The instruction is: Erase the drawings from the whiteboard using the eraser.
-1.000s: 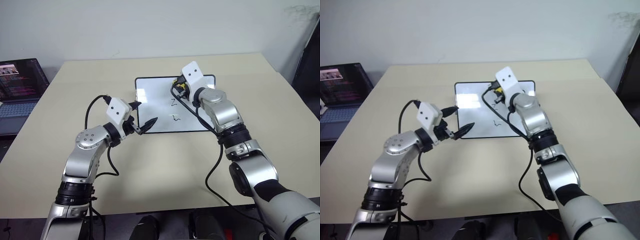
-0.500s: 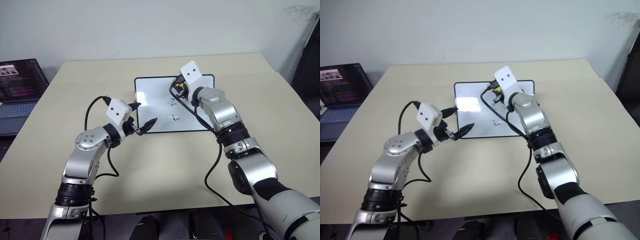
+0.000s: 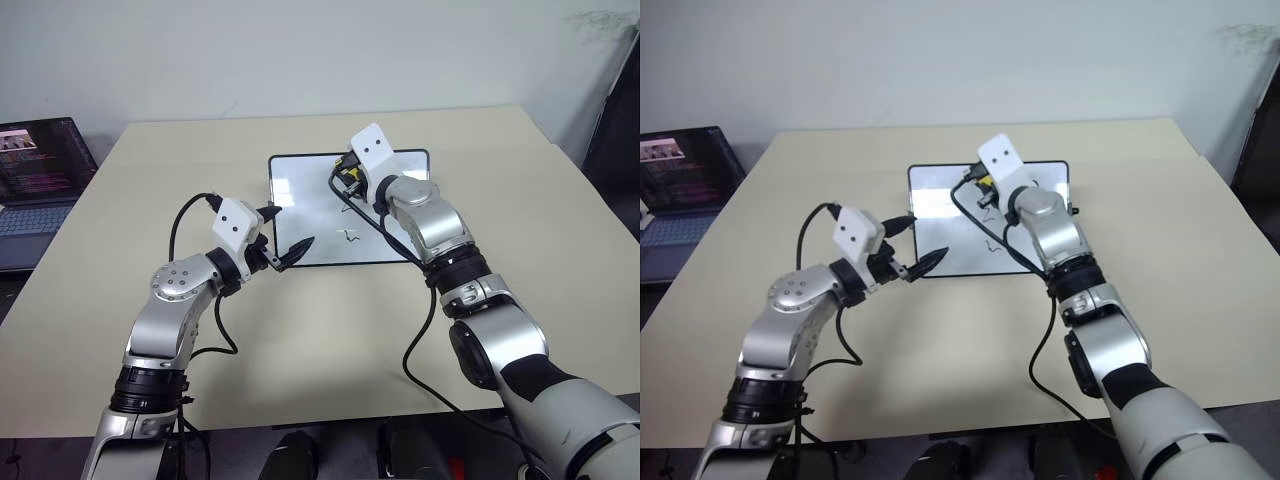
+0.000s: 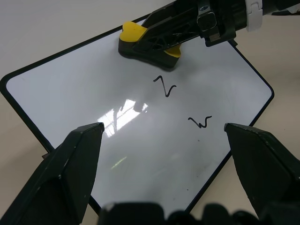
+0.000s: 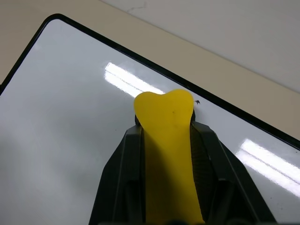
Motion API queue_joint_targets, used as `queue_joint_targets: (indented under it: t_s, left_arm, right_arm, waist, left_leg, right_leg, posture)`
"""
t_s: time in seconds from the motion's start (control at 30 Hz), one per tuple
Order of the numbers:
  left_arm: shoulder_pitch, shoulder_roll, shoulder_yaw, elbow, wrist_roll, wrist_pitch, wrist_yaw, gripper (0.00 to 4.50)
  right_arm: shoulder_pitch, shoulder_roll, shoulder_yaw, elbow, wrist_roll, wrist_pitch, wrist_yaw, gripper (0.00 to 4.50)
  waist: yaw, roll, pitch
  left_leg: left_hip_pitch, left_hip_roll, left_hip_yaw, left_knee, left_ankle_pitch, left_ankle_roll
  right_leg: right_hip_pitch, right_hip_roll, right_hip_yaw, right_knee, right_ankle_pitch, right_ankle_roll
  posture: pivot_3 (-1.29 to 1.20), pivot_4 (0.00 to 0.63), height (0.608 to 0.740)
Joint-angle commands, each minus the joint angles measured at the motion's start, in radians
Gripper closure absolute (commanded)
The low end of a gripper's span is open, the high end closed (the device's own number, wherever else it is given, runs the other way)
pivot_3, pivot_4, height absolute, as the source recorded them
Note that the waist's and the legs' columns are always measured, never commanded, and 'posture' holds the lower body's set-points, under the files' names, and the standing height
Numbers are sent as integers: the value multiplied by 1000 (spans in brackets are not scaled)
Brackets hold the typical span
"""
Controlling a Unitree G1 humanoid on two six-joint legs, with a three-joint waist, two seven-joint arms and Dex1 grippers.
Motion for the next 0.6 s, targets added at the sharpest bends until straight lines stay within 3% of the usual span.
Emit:
queue_joint_targets:
  t_s: [0.03, 0.6]
  left_arm:
    - [-11, 2, 11, -42, -6, -10, 3, 0]
    - [-23, -10, 0, -33, -4, -12, -5, 0]
  right_arm:
    - [-44, -1, -11, 11, 11, -28, -5, 3541]
    - [-80, -16, -23, 86, 8, -74, -18, 3541]
  waist:
    - [0, 0, 0]
    - [1, 0, 0]
  left_leg:
    - [0, 0, 0, 0, 0, 0]
    - [0, 0, 0, 0, 0, 0]
  right_leg:
    - [0, 0, 0, 0, 0, 0]
    - [0, 0, 0, 0, 0, 0]
  posture:
    - [0, 150, 740]
    - [0, 150, 740]
